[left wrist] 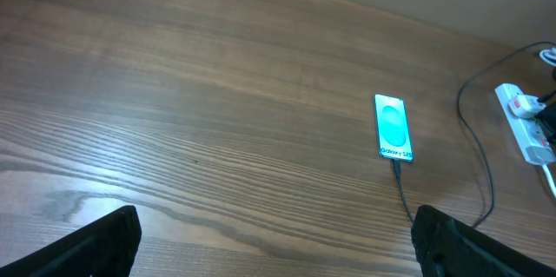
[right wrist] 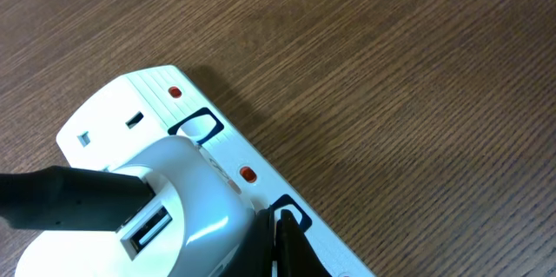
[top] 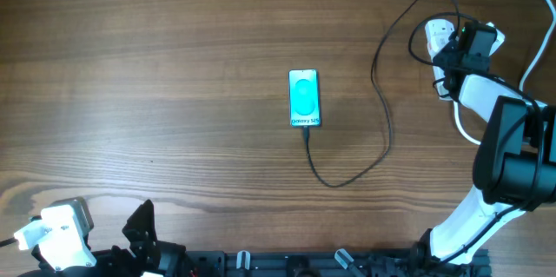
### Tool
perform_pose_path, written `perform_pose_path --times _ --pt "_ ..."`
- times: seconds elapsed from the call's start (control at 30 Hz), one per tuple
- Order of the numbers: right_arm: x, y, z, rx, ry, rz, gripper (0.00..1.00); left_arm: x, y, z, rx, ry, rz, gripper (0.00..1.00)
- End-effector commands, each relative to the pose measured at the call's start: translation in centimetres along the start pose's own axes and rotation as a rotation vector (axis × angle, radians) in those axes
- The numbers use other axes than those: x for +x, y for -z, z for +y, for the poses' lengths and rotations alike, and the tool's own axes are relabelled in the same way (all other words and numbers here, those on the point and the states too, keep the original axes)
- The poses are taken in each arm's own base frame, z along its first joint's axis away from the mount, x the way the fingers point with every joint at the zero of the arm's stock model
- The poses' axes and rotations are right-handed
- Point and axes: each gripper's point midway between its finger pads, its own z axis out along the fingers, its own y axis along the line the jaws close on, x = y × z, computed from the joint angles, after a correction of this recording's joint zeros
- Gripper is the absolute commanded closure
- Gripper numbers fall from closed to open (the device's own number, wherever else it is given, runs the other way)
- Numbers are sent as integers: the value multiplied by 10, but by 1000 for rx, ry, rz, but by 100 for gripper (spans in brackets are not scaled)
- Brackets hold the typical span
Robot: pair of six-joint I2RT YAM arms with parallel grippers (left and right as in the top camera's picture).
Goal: Plug charger to phone and switch on socket
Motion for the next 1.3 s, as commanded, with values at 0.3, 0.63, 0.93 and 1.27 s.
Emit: perform_pose_path --times 0.3,0.63,0.93,1.27 --pt "-8 -6 6 -9 19 -9 96 -1 0 3 -13 9 -11 0" --pt "11 -15 4 -9 29 42 96 0 0 3 -13 9 -11 0" --pt "38 -18 22 -61 61 122 96 0 0 3 -13 9 -11 0" --pt "71 -9 26 -38 114 228 96 0 0 3 -13 9 -11 0"
